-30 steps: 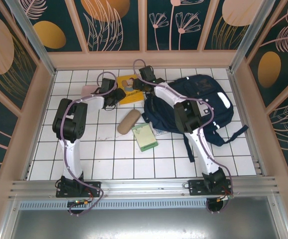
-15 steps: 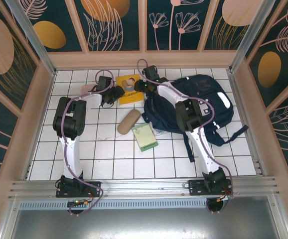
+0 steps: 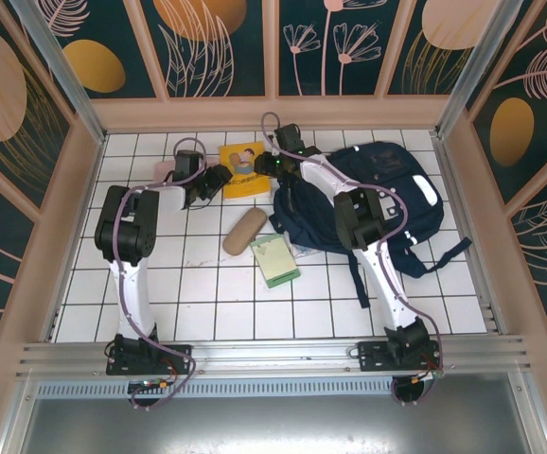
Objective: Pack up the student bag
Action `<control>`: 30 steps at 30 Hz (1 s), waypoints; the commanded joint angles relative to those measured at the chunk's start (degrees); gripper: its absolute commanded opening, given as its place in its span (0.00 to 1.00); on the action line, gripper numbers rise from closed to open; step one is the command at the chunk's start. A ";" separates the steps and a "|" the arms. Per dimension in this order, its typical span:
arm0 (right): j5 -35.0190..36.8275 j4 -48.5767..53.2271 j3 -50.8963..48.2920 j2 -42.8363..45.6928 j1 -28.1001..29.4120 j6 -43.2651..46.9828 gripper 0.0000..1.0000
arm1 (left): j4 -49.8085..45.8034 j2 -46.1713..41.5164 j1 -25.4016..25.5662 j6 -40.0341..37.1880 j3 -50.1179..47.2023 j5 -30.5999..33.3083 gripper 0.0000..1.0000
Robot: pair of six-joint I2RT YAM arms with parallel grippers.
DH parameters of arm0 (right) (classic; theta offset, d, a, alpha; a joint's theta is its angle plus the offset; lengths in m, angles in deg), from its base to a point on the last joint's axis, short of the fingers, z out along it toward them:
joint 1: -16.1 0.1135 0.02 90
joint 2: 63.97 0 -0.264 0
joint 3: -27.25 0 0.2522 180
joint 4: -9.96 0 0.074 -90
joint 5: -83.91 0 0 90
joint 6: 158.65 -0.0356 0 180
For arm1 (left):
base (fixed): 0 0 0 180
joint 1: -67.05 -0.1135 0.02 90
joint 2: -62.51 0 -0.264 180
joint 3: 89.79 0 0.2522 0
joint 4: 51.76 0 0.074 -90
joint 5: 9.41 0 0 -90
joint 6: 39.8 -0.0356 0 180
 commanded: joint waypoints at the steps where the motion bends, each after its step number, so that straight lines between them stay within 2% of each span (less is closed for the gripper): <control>1: -7.66 3.55 -0.11 -0.79 3.47 0.53 0.42 | 20.46 -2.78 2.77 9.55 -3.35 -17.17 0.47; 3: -7.38 3.44 -0.29 -0.47 3.39 0.27 0.42 | 23.23 -3.04 2.38 11.17 -4.44 -17.30 0.47; 6: -7.29 3.14 -0.74 0.06 3.28 0.14 0.41 | 12.40 -2.26 2.36 5.36 -1.40 -14.86 0.50; 7: -7.25 3.17 -0.87 0.19 3.22 0.13 0.41 | 12.23 -2.00 2.32 5.17 -1.45 -15.26 0.50; 15: -7.46 2.71 -2.61 1.05 3.13 -0.30 0.41 | 39.70 -0.35 1.66 21.41 -8.46 -18.91 0.51; 19: -7.48 2.63 -2.54 1.10 3.13 -0.48 0.41 | 46.65 1.15 1.49 26.58 -8.51 -19.19 0.51; 22: -7.38 2.71 -2.43 1.14 3.13 -0.48 0.41 | 39.67 1.02 1.49 23.07 -7.32 -18.10 0.50; 26: -6.94 3.15 -2.68 1.66 3.14 -0.44 0.41 | 12.93 -0.57 1.50 7.59 -2.58 -12.19 0.52; 30: -7.03 2.65 -3.47 2.09 3.14 -0.66 0.41 | 2.98 -1.17 1.50 1.54 -1.06 -7.48 0.51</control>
